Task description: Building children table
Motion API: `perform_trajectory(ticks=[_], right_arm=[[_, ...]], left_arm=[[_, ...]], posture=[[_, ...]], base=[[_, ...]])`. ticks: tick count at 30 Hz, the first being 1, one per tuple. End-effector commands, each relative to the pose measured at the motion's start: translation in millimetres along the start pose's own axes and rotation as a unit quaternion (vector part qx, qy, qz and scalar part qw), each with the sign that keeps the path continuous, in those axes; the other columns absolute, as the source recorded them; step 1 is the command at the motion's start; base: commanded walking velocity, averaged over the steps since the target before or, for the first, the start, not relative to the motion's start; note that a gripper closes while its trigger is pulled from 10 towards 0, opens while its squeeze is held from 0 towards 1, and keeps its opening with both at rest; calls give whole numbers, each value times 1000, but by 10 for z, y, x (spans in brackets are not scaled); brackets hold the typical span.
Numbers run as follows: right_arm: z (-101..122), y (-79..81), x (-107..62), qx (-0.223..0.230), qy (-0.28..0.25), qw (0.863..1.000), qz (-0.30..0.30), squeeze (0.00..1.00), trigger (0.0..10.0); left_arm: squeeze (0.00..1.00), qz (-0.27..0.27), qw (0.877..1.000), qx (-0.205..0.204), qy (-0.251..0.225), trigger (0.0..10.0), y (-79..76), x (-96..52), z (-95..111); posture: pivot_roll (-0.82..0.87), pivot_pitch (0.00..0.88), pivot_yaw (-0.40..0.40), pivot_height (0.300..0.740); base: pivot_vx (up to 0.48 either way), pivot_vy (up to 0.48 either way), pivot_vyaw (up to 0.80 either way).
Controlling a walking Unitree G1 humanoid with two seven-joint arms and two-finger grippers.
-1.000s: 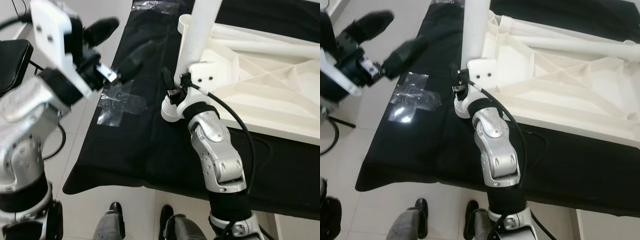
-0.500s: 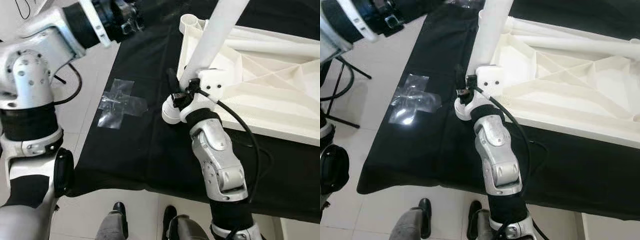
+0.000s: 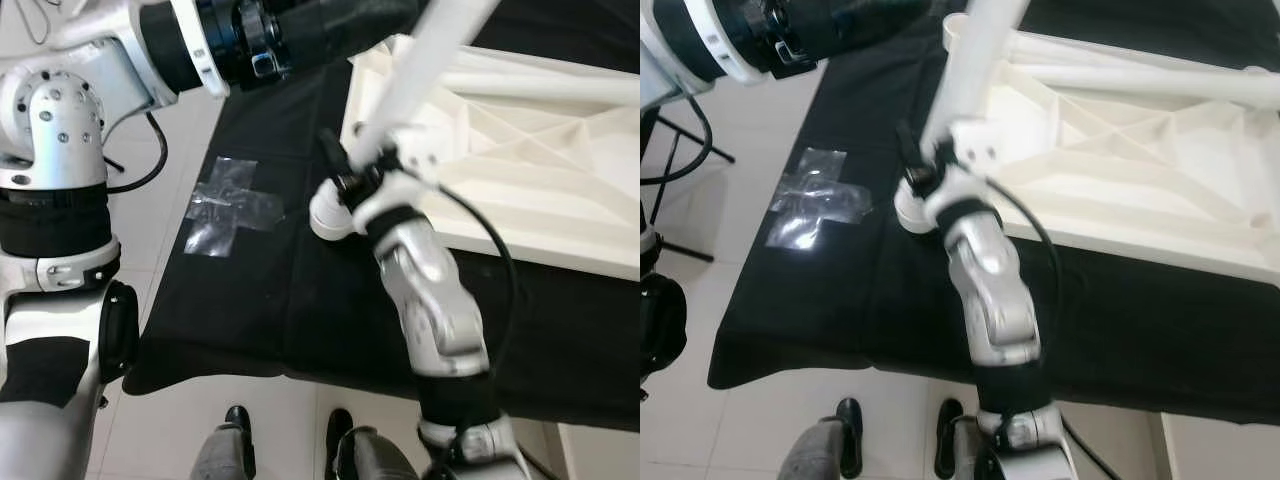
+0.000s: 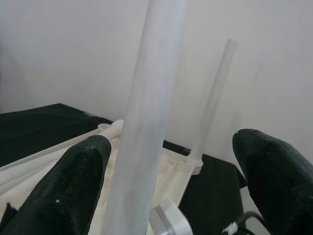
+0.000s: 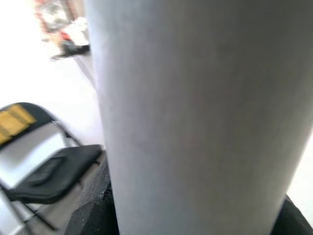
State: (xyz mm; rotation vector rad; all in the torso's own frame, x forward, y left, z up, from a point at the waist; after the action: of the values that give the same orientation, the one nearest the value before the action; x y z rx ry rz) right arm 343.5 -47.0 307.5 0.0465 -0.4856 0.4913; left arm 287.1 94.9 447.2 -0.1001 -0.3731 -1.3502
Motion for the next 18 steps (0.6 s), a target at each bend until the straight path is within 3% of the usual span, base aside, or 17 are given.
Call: perform_trajectory(ticks=[1, 9, 12, 18], right_arm=[[71, 20, 17, 5, -19, 1000, 16, 0, 10000], [97, 244, 52, -34, -37, 995, 82, 0, 10000], [79, 408, 27, -85, -40, 986, 140, 0, 10000], [26, 456, 32, -145, -27, 974, 172, 0, 10000]], left_arm=[[0, 7, 1000, 25, 2, 10000, -42, -45, 47], [0, 45, 998, 34, -4, 10000, 18, -121, 22], [0, 70, 996, 46, -18, 10000, 61, -154, 39], [0, 76, 995, 47, -37, 10000, 94, -166, 50]], posture=[[160, 335, -65, 740], [164, 330, -73, 740], [160, 323, -72, 740], [154, 309, -76, 740]], base=[[0, 0, 0], [0, 0, 0], [0, 0, 0], [0, 0, 0]])
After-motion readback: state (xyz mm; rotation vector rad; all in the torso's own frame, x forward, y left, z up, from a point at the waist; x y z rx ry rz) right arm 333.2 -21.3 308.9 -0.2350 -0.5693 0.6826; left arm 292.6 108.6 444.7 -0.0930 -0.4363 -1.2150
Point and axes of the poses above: a point about 5 cm out from each wrist's last joint towards the gripper, its own x axis pointing out of the wrist towards the gripper, its own z axis along the axis of the wrist's last joint, y = z × x, the point moved 2 cm from there along x, pointing out of the wrist towards the gripper, and after that the axes turned 8 degrees about -x, right-handed, at the moved point
